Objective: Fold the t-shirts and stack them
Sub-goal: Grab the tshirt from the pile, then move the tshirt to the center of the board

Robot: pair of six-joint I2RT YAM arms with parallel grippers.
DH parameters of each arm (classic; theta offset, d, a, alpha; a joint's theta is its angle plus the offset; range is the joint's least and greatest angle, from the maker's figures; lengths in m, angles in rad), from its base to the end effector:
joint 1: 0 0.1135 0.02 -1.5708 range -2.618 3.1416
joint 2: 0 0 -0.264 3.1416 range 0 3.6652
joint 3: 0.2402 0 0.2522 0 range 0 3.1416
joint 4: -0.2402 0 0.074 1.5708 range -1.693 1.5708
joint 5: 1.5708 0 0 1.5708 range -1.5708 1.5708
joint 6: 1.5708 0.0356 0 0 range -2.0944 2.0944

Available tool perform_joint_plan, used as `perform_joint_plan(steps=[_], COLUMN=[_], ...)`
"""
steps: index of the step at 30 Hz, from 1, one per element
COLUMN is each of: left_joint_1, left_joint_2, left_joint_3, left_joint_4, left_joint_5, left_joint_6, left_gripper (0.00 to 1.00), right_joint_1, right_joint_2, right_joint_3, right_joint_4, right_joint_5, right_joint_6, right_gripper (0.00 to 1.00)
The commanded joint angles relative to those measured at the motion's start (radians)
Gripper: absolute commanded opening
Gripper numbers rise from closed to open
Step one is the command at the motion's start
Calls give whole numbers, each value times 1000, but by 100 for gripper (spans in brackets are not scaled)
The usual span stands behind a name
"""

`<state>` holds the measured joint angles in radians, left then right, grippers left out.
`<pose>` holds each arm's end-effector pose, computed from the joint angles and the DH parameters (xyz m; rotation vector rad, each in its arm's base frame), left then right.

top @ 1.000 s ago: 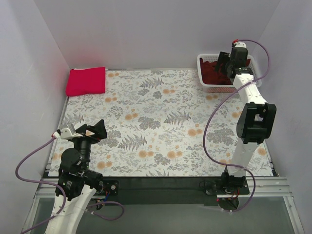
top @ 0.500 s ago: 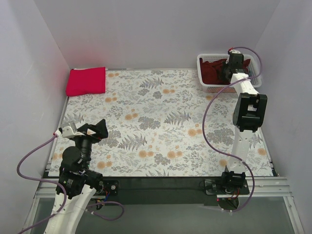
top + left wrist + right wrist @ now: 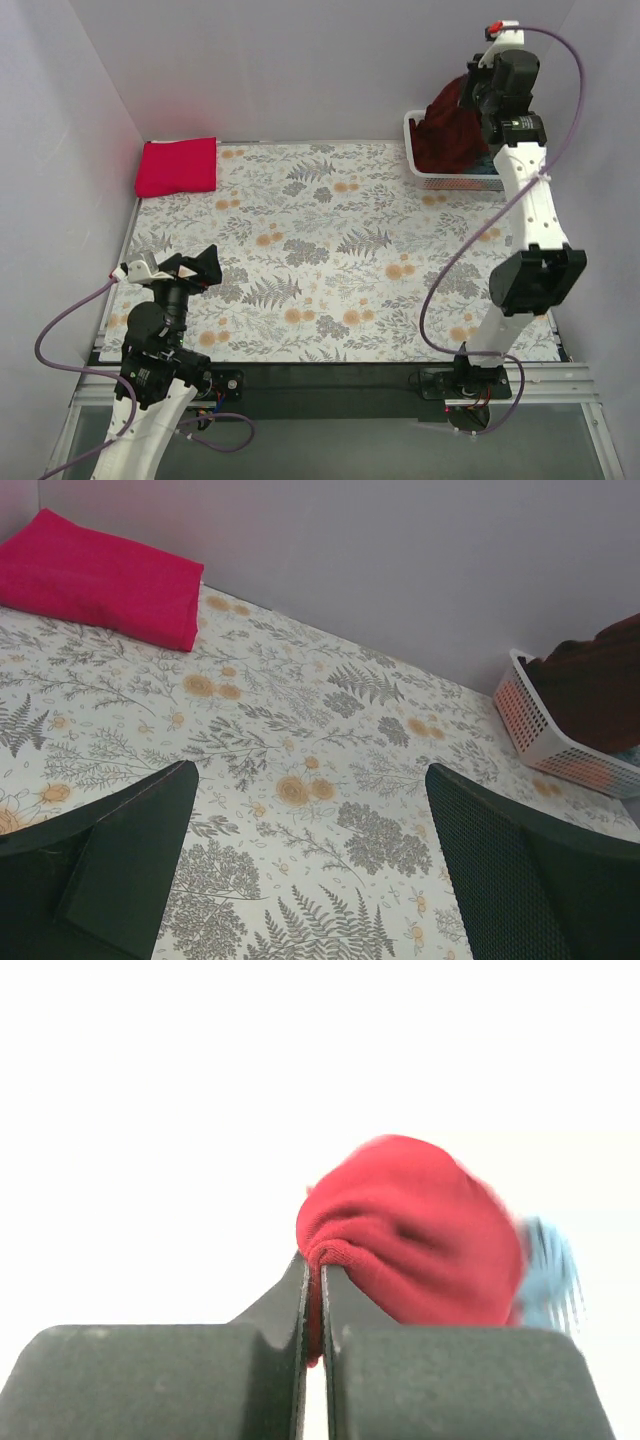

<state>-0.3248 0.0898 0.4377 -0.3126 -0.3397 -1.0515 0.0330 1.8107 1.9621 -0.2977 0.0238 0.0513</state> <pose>0.0743 -0.0125 0.2809 -0.8200 1.3706 -0.8263 0.4241 0.0131 0.4502 0.0334 1.7169 0.0421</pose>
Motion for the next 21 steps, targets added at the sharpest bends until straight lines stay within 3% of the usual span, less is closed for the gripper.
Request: perform_joint_plan(steps=[1, 5, 12, 19, 21], left_joint_1=[-5, -5, -5, -3, -5], left_joint_2=[-15, -24, -35, -33, -30], left_joint_3=[-1, 1, 7, 9, 10], left_joint_4=[-2, -3, -14, -22, -22], left_joint_5=[11, 14, 15, 21, 25], left_joint_6=[16, 15, 12, 11, 10], left_gripper=[98, 98, 98, 98, 98], right_joint_1=[76, 137, 260, 306, 306], right_joint_2=[-192, -327, -405, -508, -530], right_joint_3=[72, 34, -44, -412, -599], right_joint_4=[71, 178, 464, 549, 548], right_joint_5=[-106, -269, -591, -555, -530], right_joint_6=[-18, 51, 264, 286, 289], right_gripper=[1, 1, 1, 2, 2])
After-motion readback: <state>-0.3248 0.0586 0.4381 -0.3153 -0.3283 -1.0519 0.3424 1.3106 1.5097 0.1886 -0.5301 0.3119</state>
